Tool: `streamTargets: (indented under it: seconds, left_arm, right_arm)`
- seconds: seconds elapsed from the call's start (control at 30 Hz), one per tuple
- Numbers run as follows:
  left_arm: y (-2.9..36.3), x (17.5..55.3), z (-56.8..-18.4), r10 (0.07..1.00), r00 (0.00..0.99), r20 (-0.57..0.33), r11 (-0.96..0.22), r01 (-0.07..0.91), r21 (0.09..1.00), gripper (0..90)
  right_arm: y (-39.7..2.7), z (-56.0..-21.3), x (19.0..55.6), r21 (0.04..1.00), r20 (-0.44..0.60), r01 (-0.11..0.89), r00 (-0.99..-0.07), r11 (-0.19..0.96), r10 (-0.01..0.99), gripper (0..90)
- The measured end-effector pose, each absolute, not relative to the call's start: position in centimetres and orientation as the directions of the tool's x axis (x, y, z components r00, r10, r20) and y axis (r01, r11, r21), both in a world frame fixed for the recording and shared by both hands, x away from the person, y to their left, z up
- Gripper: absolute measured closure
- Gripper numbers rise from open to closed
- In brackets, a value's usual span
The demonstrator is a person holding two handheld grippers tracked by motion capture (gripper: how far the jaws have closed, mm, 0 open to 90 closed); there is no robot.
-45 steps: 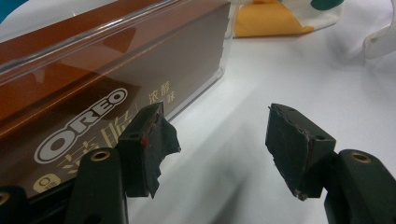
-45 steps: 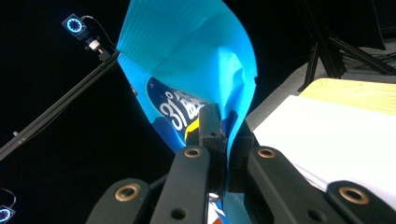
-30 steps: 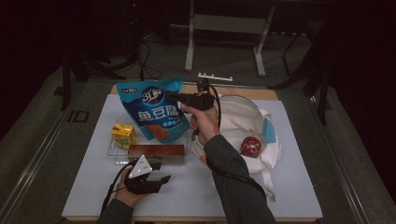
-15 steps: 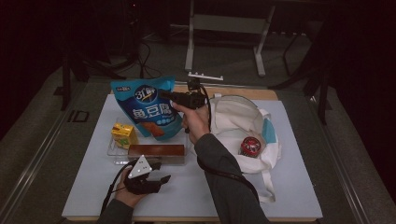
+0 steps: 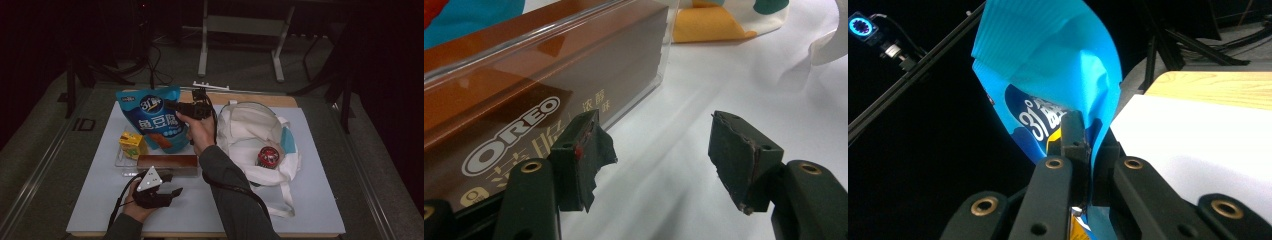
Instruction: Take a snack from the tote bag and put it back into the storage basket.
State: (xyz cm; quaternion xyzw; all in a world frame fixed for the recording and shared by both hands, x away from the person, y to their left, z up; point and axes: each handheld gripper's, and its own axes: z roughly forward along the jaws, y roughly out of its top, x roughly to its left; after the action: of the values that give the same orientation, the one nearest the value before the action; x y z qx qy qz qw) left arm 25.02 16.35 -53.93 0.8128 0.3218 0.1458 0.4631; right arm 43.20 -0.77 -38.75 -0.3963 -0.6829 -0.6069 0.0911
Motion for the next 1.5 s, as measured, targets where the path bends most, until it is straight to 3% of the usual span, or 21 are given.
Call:
streamTargets:
  seconds: [0.27,0.6,0.67,0.77,0.93,1.13,1.5]
  left_arm:
    - [16.3,25.0,-53.9,0.658,0.75,-0.063,-0.363,0.39,0.846,38.4]
    - [16.3,25.0,-54.0,0.661,0.748,-0.061,-0.368,0.394,0.843,38.4]
    - [16.3,25.0,-54.0,0.661,0.748,-0.06,-0.367,0.393,0.843,38.4]
    - [16.2,25.0,-54.0,0.661,0.748,-0.059,-0.368,0.391,0.844,38.4]
    - [16.2,25.0,-53.9,0.66,0.749,-0.055,-0.373,0.39,0.842,38.4]
    - [16.2,25.0,-54.0,0.661,0.748,-0.057,-0.372,0.392,0.842,38.4]
    - [16.2,25.0,-54.0,0.659,0.75,-0.055,-0.375,0.391,0.84,38.4]
  right_arm:
    - [-2.1,-39.8,43.8,0.758,0.553,0.651,-0.675,0.041,0.488,88.1]
    - [-4.7,-40.3,43.5,0.771,0.467,0.621,-0.703,0.143,0.536,79.6]
    - [-4.9,-40.3,43.2,0.78,0.426,0.6,-0.717,0.177,0.552,77.1]
    - [-4.4,-40.5,42.2,0.788,0.276,0.53,-0.759,0.313,0.589,73.1]
    - [-4.3,-41.4,41.1,0.777,0.156,0.474,-0.783,0.414,0.602,67.3]
    - [-4.2,-42.8,40.6,0.741,0.115,0.478,-0.782,0.471,0.612,64.9]
    - [-2.1,-43.6,40.6,0.74,0.156,0.516,-0.755,0.432,0.636,71.0]
